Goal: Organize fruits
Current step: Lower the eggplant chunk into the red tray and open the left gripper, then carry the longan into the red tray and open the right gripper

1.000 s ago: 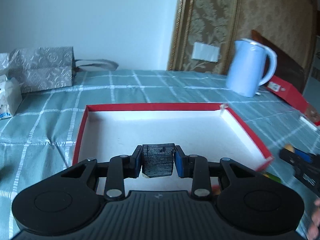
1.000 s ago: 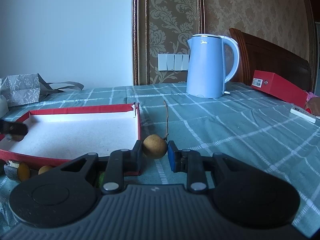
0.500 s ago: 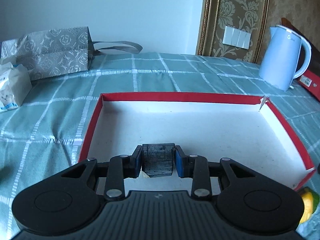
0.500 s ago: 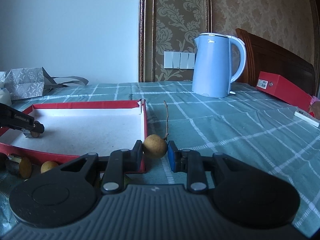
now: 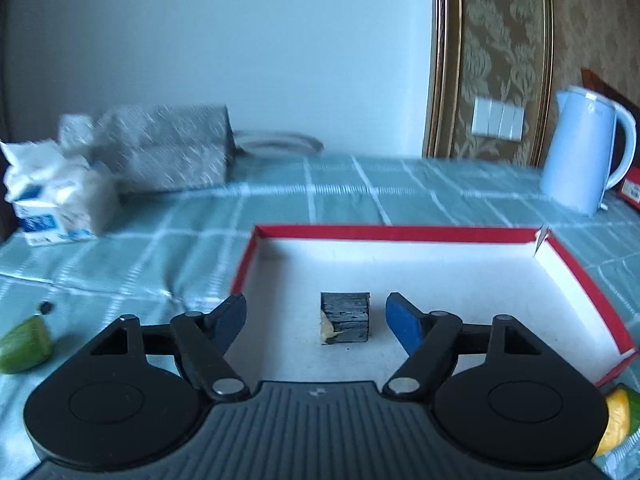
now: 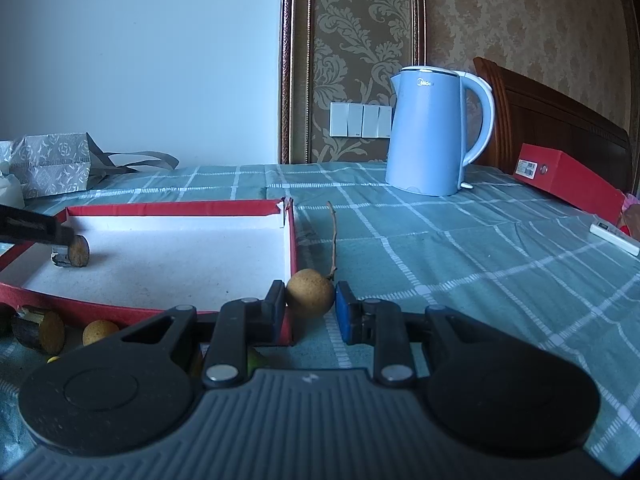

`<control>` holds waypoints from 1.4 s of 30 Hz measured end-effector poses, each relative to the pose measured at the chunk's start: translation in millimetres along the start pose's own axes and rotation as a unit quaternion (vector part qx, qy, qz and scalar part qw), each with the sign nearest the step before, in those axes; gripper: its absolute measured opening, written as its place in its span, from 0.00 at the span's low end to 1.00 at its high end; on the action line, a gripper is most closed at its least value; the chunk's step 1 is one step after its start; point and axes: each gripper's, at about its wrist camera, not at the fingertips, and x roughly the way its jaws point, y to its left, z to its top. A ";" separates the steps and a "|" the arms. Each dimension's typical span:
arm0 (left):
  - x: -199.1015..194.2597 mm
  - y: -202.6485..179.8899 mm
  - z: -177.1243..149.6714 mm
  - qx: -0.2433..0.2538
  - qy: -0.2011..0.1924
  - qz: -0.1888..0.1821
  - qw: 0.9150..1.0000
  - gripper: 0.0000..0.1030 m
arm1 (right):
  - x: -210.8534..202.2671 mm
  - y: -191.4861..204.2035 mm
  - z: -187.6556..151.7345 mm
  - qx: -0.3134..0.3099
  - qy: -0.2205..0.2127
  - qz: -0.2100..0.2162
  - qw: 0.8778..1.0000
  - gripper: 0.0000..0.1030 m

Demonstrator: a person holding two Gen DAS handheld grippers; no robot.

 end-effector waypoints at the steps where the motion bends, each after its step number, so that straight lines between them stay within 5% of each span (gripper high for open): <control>1: -7.1 -0.3 -2.1 -0.002 -0.006 0.002 1.000 0.75 | -0.2 0.2 0.0 -0.001 0.001 0.000 1.000 0.25; 11: -53.4 2.2 -32.3 -0.021 -0.010 -0.028 0.999 0.75 | -2.6 6.5 -2.0 -0.018 -0.004 0.000 1.000 0.25; 26: -47.8 5.4 -38.9 -0.013 0.007 -0.034 0.999 0.77 | 1.2 39.6 23.9 -0.073 -0.014 0.044 0.996 0.25; 42: -45.8 2.0 -38.3 -0.005 0.010 -0.036 0.999 0.83 | 76.3 65.3 44.9 -0.074 0.096 0.091 0.988 0.25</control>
